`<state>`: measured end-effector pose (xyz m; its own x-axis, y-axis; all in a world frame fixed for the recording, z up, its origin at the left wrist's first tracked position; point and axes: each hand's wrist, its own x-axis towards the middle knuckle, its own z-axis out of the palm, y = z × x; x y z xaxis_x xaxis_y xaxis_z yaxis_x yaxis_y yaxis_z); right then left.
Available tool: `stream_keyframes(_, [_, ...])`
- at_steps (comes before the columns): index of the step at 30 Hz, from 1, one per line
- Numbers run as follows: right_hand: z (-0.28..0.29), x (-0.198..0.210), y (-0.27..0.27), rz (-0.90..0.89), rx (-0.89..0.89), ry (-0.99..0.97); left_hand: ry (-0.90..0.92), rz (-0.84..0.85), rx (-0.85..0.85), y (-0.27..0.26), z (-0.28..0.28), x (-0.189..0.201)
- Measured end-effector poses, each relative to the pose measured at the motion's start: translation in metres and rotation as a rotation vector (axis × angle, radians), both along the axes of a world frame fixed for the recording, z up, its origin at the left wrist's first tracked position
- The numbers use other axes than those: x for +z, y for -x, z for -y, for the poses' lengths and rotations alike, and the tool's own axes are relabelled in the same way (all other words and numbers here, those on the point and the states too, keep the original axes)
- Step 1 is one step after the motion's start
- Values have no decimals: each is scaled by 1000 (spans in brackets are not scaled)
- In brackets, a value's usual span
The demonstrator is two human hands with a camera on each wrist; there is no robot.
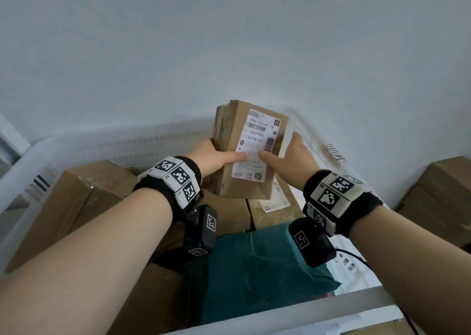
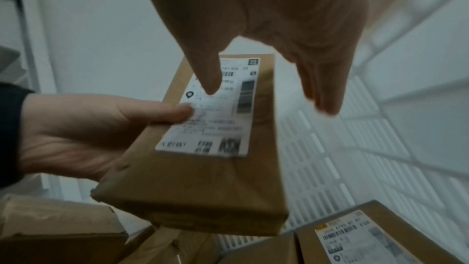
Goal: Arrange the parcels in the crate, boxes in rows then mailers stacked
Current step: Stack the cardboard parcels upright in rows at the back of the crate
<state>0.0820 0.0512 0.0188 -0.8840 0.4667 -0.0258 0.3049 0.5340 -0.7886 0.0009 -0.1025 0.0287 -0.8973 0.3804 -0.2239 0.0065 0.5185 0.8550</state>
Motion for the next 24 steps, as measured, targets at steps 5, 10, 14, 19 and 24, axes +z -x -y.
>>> stream_keyframes(5, [-9,-6,8,116,21,-11,-127,335,23,-15,-25,-9])
stream_keyframes(10, [-20,-14,11,326,78,-63,-148,482,84,-12,-48,-35])
stream_keyframes(14, [-20,-22,24,381,201,-139,-47,438,7,-10,-61,-52])
stream_keyframes(19, [-19,-39,25,508,291,-353,10,381,-57,2,-67,-75])
stream_keyframes(24, [-21,-59,26,550,299,-568,92,309,-109,7,-68,-83])
